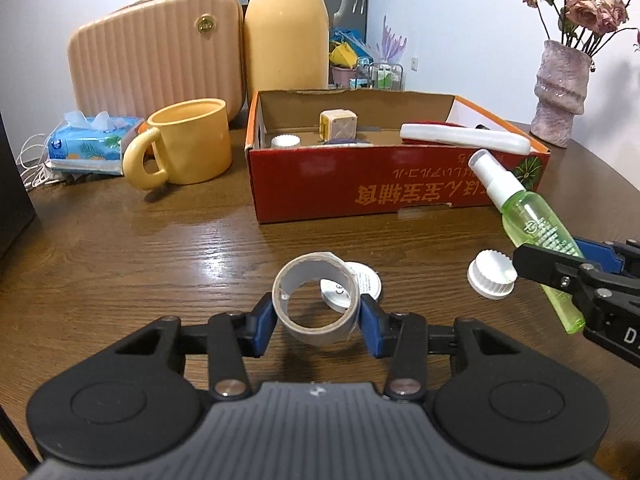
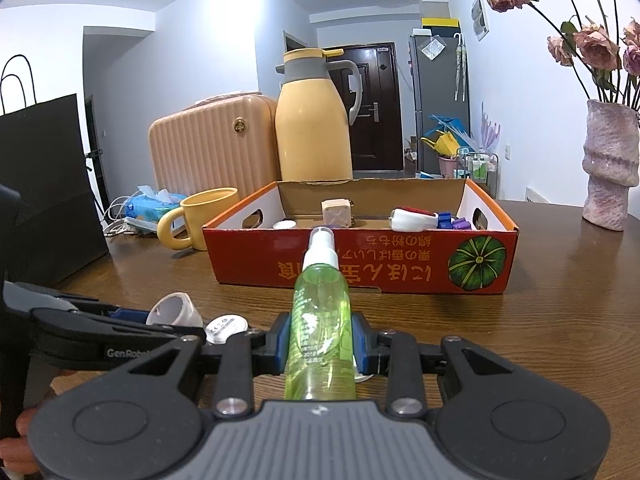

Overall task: Organize rigid objects
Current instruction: 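Lift the tape roll and spray bottle toward the cardboard box with both tools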

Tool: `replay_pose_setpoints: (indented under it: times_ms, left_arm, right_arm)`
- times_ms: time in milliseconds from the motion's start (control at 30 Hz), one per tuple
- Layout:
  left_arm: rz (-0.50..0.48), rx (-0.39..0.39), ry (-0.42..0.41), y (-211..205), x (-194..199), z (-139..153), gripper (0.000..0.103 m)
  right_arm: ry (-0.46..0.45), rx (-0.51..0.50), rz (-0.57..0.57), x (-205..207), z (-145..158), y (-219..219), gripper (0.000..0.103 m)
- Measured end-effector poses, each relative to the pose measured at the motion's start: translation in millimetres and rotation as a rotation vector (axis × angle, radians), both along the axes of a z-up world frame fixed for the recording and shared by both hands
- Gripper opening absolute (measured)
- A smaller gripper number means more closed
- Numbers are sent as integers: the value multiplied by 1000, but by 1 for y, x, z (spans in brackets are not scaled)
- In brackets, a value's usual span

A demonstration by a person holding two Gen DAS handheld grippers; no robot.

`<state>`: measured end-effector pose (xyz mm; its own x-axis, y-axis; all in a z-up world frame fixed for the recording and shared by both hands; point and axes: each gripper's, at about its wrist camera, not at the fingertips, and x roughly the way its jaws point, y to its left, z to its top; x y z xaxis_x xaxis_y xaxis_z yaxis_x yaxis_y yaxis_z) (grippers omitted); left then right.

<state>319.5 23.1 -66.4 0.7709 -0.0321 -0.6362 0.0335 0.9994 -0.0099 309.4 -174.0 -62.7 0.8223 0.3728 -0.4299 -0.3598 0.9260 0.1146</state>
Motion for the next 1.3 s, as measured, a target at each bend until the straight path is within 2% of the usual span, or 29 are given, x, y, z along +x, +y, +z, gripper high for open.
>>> replay_pose_setpoints:
  times_ms: [700,1300]
  left_arm:
    - [27,-60,-88,-7,-17,28,45]
    - [41,-82,-192,-21,8,69,45]
  right_arm:
    - [-61,43,-12,-9,17,-6,30]
    - [-147,69,-26,16,52,-1,30]
